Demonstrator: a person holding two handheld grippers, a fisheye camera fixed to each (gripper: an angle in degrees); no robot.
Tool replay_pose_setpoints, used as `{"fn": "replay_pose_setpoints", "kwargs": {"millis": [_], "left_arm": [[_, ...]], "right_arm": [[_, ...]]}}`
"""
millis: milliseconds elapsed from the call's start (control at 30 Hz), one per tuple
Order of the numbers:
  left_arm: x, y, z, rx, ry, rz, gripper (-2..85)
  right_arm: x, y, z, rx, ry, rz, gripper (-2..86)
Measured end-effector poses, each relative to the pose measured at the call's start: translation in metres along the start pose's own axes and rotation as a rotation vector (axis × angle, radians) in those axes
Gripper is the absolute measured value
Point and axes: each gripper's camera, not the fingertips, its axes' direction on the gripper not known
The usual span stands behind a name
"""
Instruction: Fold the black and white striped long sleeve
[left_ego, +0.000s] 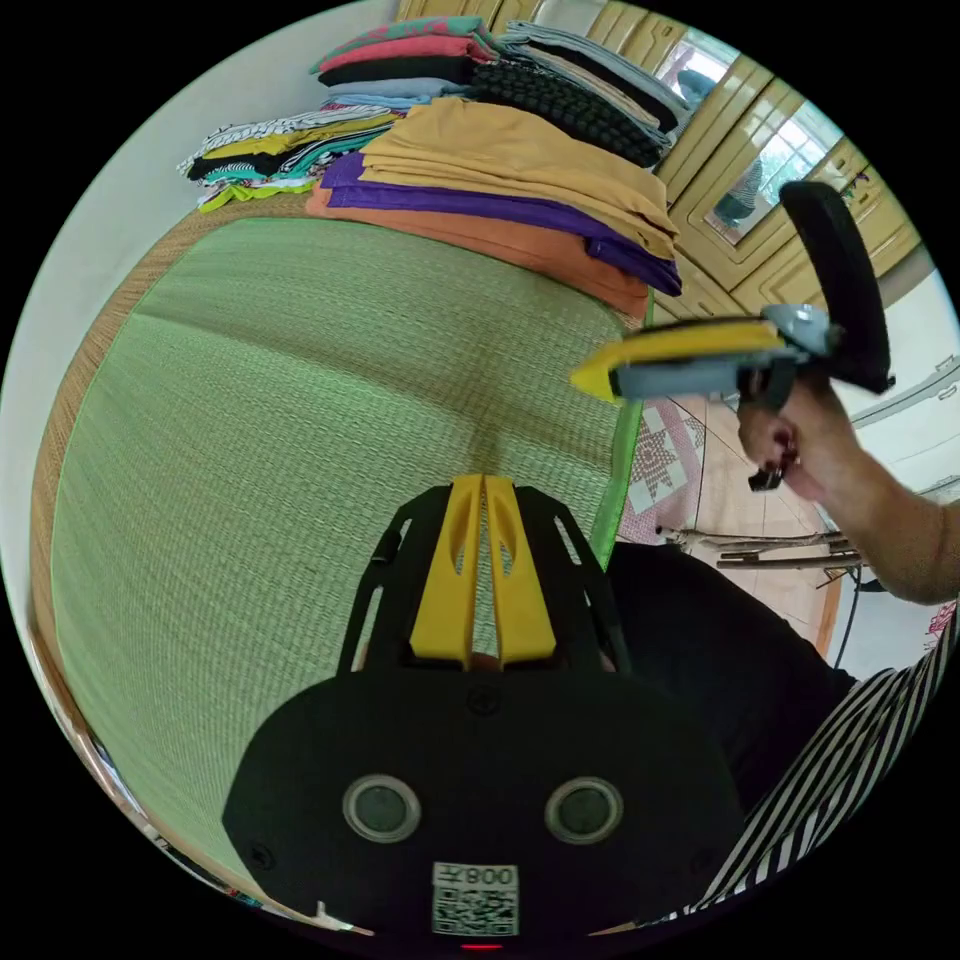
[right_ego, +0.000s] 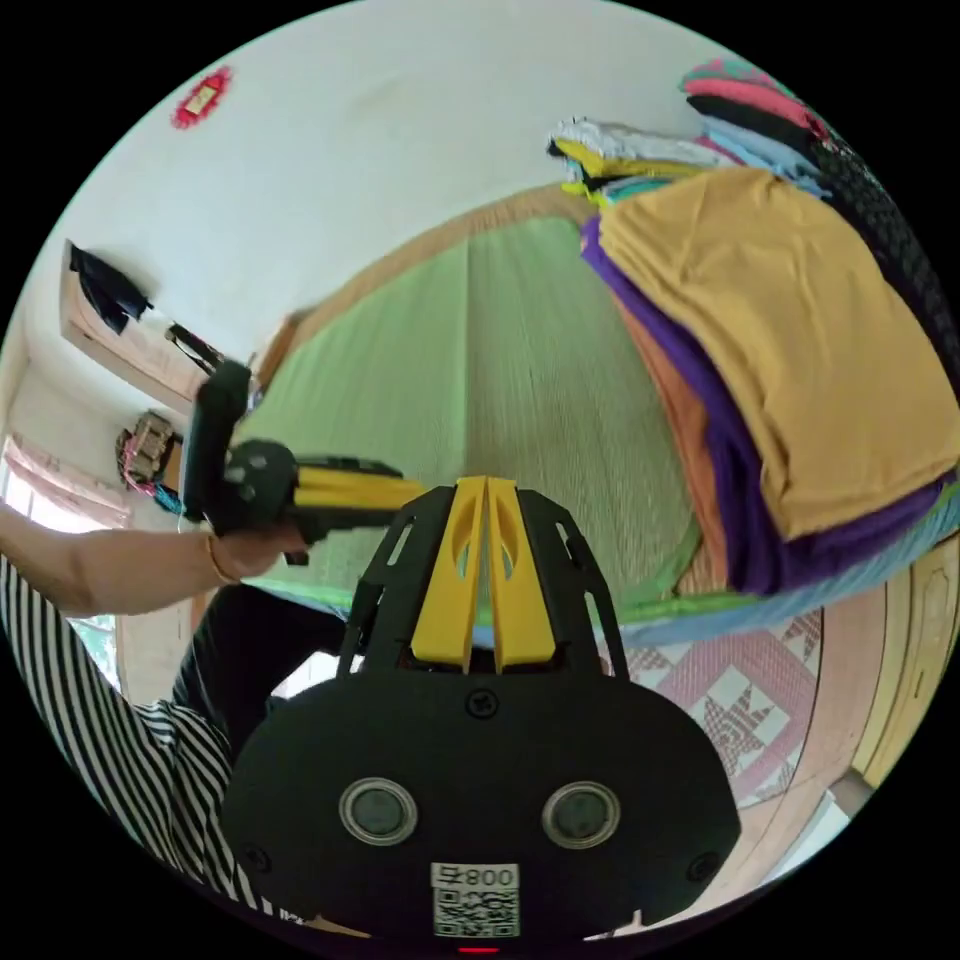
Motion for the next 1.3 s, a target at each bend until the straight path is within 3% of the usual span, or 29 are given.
{"fn": "replay_pose_setpoints", "kwargs": {"millis": [267, 700, 867, 1067, 1167, 1300], "left_arm": [[-0.031, 0.042, 0.025, 0.039, 0.023, 0.01, 0.3], [-0.104, 0.121, 0.066, 0.159, 0.133, -0.027, 0.4], [-0.126, 0.146, 0.079, 0.175, 0.129, -0.023, 0.4], [-0.149, 0.177, 0.094, 0.189, 0.075, -0.001, 0.4], [-0.158, 0.192, 0.1, 0.19, 0.023, 0.012, 0.4], [-0.189, 0.215, 0.11, 0.197, 0.083, -0.042, 0.4]], "right_arm": [[0.027, -0.18, -0.047, 0.321, 0.134, -0.127, 6.7], [0.131, -0.448, 0.029, 0.314, 0.247, 0.036, 8.9], [0.144, -0.493, 0.04, 0.355, 0.283, 0.043, 8.7], [0.167, -0.527, 0.073, 0.261, 0.386, 0.058, 6.6], [0.183, -0.523, 0.065, 0.314, 0.292, 0.099, 3.3], [0.198, -0.511, 0.039, 0.354, 0.182, 0.121, 1.5]]}}
